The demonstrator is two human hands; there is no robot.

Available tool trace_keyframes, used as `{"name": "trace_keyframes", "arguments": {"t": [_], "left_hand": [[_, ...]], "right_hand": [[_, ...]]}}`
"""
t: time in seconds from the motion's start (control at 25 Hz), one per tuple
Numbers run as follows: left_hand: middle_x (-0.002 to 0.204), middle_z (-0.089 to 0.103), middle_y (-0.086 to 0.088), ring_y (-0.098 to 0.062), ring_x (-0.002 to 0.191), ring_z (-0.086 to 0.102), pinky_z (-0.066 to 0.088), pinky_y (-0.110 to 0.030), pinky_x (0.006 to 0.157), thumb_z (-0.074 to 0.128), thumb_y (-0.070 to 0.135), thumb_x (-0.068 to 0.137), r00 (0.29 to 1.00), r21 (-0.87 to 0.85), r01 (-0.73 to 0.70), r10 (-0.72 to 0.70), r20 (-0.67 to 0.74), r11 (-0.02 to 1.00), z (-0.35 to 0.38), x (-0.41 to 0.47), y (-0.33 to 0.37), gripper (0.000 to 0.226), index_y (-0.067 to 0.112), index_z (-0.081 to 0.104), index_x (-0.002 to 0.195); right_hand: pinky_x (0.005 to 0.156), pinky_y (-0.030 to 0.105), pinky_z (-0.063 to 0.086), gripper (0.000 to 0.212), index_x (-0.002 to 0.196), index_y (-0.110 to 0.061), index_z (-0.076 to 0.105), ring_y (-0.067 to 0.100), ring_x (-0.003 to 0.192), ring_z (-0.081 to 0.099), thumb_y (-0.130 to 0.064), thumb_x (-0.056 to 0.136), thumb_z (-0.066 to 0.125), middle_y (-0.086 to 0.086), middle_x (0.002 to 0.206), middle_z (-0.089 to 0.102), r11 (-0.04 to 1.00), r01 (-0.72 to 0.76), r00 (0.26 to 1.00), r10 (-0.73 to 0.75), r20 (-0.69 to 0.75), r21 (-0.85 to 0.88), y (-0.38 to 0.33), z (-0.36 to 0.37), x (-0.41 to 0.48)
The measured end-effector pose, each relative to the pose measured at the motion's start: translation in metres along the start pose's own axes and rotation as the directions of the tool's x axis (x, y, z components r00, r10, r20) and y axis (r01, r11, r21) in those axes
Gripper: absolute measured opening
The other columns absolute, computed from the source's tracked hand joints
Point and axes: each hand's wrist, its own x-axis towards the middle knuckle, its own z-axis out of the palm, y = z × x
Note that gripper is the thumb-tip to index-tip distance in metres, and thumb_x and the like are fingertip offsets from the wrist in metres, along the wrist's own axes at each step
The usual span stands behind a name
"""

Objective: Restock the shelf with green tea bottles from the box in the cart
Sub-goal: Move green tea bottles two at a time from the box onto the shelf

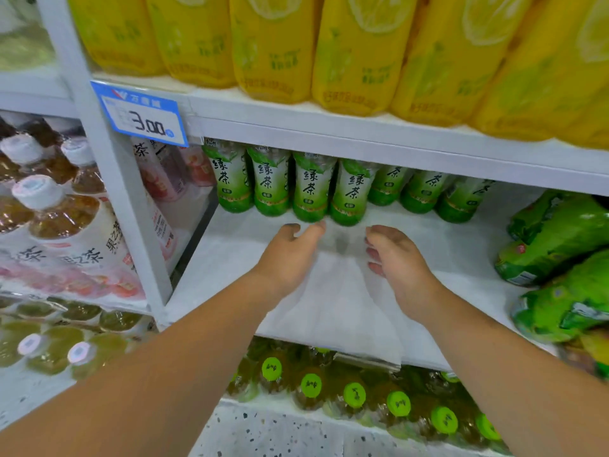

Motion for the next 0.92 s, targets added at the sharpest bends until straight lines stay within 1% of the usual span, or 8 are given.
{"name": "trace_keyframes", "arguments": {"t": [0.08,0.24,0.4,0.48,0.6,0.68,0.8,0.92], "left_hand": [[0.142,0.050,0.000,-0.020,0.127,0.050,0.039,-0.037,0.101,0.050,0.060,0.095,0.999,0.023,0.031,-0.032,0.032,0.999,0.004,-0.023,-0.006,0.067,0.022,0.040,0.149],[0.138,0.053,0.005,-0.014,0.119,0.050,0.036,-0.033,0.095,0.047,0.057,0.098,0.996,0.055,0.049,-0.053,0.065,0.997,0.014,-0.088,-0.011,0.054,0.025,0.049,0.142],[0.140,0.052,0.008,-0.011,0.115,0.049,0.038,-0.034,0.091,0.044,0.056,0.099,0.986,0.086,0.119,-0.128,0.104,0.989,0.020,-0.164,0.000,0.053,0.026,0.049,0.143],[0.133,0.051,0.011,-0.008,0.108,0.050,0.038,-0.030,0.086,0.042,0.053,0.101,0.988,0.113,0.110,-0.122,0.098,0.987,0.020,-0.208,0.009,0.052,0.026,0.048,0.144],[0.128,0.051,0.012,-0.010,0.118,0.048,0.034,-0.031,0.092,0.044,0.050,0.102,0.989,0.124,0.113,-0.123,0.077,0.986,0.020,-0.269,0.019,0.049,0.023,0.051,0.143],[0.127,0.052,0.011,-0.011,0.120,0.048,0.034,-0.032,0.093,0.047,0.049,0.101,0.988,0.135,0.119,-0.131,0.085,0.984,0.022,-0.313,0.027,0.047,0.024,0.052,0.141],[0.128,0.051,0.012,-0.009,0.116,0.047,0.035,-0.031,0.093,0.049,0.048,0.101,0.985,0.152,0.055,-0.078,0.153,0.987,0.027,-0.364,0.034,0.046,0.025,0.053,0.141],[0.128,0.053,0.012,-0.008,0.115,0.049,0.035,-0.031,0.092,0.049,0.046,0.102,0.966,0.172,-0.018,-0.027,0.257,0.985,0.036,-0.401,0.046,0.042,0.026,0.055,0.138]], "right_hand": [[0.107,0.038,0.045,0.042,0.136,-0.022,0.053,0.018,0.118,0.057,-0.039,0.098,0.057,0.001,0.129,0.059,1.000,-0.021,0.999,0.021,0.049,0.013,0.008,-0.010,-0.025],[0.109,0.039,0.044,0.032,0.130,-0.028,0.053,0.017,0.117,0.059,-0.039,0.101,0.051,-0.001,0.132,0.060,0.998,-0.066,0.996,0.067,0.066,-0.018,0.020,-0.028,-0.082],[0.111,0.041,0.041,0.038,0.137,-0.030,0.049,0.016,0.120,0.056,-0.042,0.100,0.047,-0.002,0.136,0.056,0.990,-0.142,0.987,0.143,0.068,-0.020,0.022,-0.057,-0.154],[0.112,0.044,0.039,0.043,0.140,-0.031,0.047,0.017,0.125,0.053,-0.045,0.099,0.046,-0.003,0.139,0.054,0.987,-0.155,0.984,0.159,0.083,-0.043,0.019,-0.074,-0.194],[0.113,0.045,0.038,0.048,0.143,-0.028,0.046,0.017,0.129,0.050,-0.046,0.099,0.047,-0.003,0.142,0.052,0.982,-0.176,0.982,0.180,0.050,-0.076,0.011,-0.099,-0.253],[0.113,0.043,0.038,0.047,0.143,-0.028,0.046,0.017,0.129,0.050,-0.044,0.099,0.049,-0.007,0.138,0.052,0.978,-0.189,0.981,0.192,0.018,-0.087,0.001,-0.119,-0.301],[0.101,0.032,0.039,0.046,0.147,-0.026,0.042,0.016,0.126,0.048,-0.038,0.103,0.046,-0.010,0.129,0.048,0.977,-0.167,0.986,0.165,-0.025,-0.136,-0.007,-0.147,-0.367],[0.093,0.027,0.036,0.049,0.151,-0.023,0.037,0.011,0.122,0.045,-0.036,0.105,0.043,-0.006,0.143,0.044,0.975,-0.176,0.978,0.158,-0.137,-0.134,-0.009,-0.177,-0.432]]}}
